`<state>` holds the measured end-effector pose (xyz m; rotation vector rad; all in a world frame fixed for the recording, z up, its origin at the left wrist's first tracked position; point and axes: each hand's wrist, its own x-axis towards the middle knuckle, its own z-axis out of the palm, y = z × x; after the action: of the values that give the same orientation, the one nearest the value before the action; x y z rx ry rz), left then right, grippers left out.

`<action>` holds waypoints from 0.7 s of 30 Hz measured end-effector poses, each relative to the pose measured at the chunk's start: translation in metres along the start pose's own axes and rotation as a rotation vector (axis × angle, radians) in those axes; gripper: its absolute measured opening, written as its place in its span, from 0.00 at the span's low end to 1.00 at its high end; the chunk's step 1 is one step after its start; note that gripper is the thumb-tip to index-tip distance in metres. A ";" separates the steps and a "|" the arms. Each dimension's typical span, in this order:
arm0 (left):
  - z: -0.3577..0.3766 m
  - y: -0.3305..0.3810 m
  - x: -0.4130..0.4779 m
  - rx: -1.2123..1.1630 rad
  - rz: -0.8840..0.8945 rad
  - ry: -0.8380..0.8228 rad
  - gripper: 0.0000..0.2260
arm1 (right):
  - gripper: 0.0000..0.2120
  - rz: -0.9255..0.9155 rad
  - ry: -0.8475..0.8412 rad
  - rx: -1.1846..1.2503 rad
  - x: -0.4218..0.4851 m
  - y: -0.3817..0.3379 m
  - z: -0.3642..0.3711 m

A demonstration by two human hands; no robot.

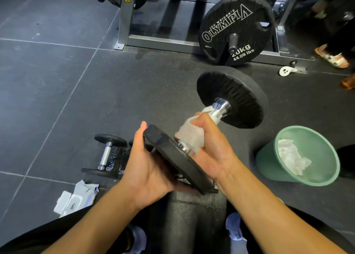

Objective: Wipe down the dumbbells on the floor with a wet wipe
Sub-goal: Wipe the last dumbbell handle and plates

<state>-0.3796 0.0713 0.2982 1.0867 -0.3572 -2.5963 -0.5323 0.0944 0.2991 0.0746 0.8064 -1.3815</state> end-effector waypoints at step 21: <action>-0.017 0.004 0.012 0.133 0.289 0.265 0.29 | 0.09 -0.064 0.056 -0.001 0.005 -0.011 -0.014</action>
<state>-0.3746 0.0608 0.2798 1.2986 -0.5820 -2.1710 -0.5490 0.0945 0.2908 0.0877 0.8627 -1.4445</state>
